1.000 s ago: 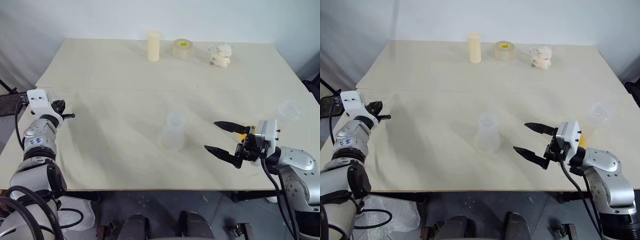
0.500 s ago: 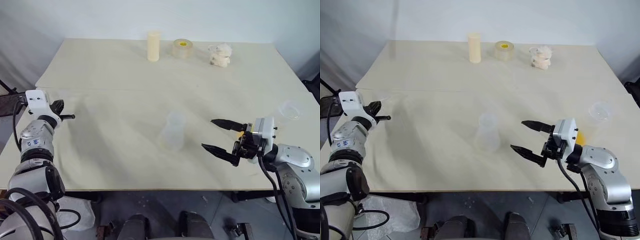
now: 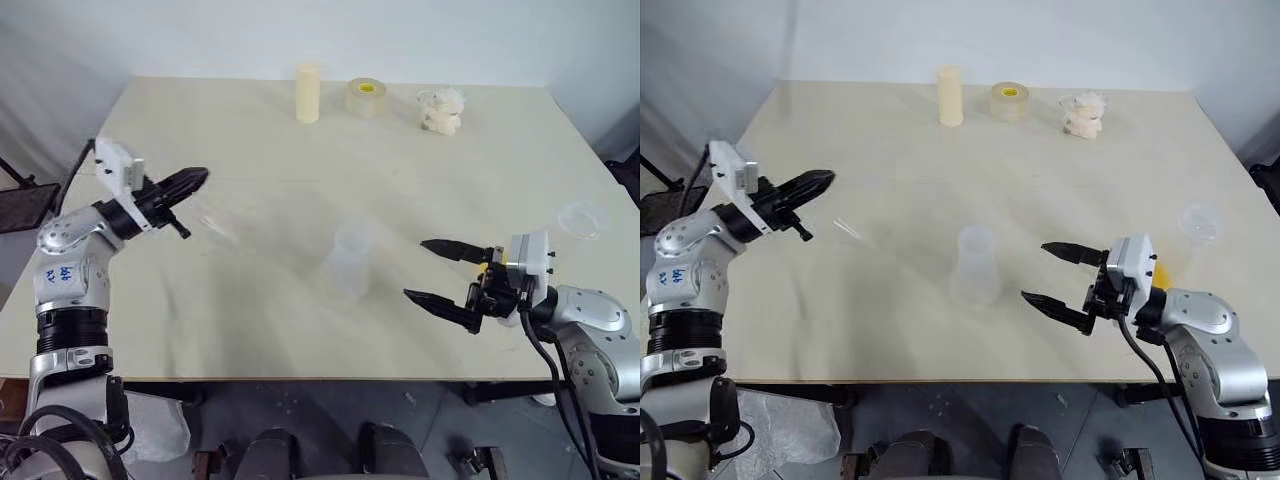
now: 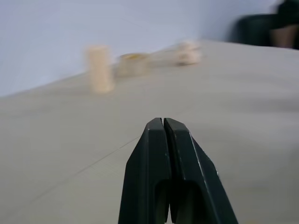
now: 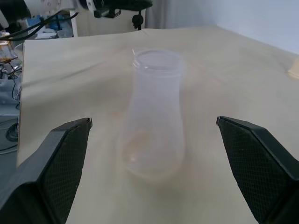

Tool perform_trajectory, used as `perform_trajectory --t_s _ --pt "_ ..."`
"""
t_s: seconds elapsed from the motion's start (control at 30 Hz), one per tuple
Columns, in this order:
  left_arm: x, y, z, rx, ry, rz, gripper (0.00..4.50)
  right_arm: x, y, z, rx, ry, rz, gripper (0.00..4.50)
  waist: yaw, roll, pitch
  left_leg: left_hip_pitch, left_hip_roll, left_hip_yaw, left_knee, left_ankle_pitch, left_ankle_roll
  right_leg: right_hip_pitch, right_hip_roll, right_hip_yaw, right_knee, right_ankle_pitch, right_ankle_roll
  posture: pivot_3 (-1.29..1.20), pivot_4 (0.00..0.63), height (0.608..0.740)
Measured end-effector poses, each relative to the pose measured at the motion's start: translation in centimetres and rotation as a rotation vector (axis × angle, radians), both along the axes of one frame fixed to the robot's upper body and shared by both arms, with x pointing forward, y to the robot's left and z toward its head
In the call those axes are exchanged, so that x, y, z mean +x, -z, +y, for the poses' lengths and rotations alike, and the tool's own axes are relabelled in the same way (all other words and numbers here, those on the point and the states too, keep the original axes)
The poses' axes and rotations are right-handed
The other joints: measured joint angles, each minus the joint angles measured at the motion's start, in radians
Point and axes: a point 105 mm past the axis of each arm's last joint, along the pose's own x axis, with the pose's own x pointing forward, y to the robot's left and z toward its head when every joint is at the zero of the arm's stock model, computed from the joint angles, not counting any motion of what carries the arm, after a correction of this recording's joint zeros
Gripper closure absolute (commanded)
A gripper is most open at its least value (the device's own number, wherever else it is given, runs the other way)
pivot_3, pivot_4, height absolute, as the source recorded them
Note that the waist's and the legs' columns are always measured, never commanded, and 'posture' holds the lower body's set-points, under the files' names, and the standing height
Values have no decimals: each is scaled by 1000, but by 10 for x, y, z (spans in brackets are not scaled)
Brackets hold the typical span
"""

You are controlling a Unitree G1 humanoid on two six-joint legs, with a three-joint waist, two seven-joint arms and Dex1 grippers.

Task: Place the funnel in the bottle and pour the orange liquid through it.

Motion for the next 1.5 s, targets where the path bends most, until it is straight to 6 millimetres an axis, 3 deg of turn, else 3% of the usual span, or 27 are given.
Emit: perform_trajectory --t_s 0.33,0.47,0.53,0.63,0.7,0.97,1.13,1.33,1.5 --pt "-20 -41 -73 158 384 -118 4455 -8 17 -9 -6 26 54 0 4 0 0 -1 0 2 0 0 0 0 0 -1 -1 0 0 0 150 740" --pt "-18 -52 -79 150 389 -148 4455 -13 24 -8 19 50 51 0 2 0 0 0 0 1 0 0 0 0 0 0 -1 0 0 0 150 740" --pt "-12 -49 -70 120 325 -130 4455 -17 28 -7 24 56 62 0 -2 0 0 0 0 1 -1 0 0 0 0 0 -1 0 0 0 150 740" --pt "-6 -25 -46 92 208 -37 4455 -19 32 -8 15 75 72 0 -9 0 0 0 1 0 -1 0 0 -1 1 1 -1 0 0 0 150 740" --pt "-4 -11 -30 92 143 17 4061 -19 32 -8 13 77 69 0 -9 0 0 0 1 0 -1 0 0 -1 1 1 -1 0 0 0 150 740" --pt "-7 22 54 59 -197 167 1577 -17 25 -6 11 62 28 0 3 0 0 0 0 -1 0 0 0 1 0 1 -1 0 0 0 150 740" --pt "-7 47 80 10 -269 259 20 -14 22 -7 10 55 21 0 5 0 0 0 0 -1 0 0 0 1 0 1 -1 0 0 0 150 740" --pt "0 68 96 -4 -317 305 20 -14 24 -8 6 62 23 0 4 0 0 0 0 1 0 0 0 0 1 0 0 0 0 0 150 740" --pt "13 68 83 -11 -257 293 20 -14 26 -10 7 68 22 0 3 0 0 0 -1 3 0 0 0 1 0 -1 0 0 0 0 150 740"
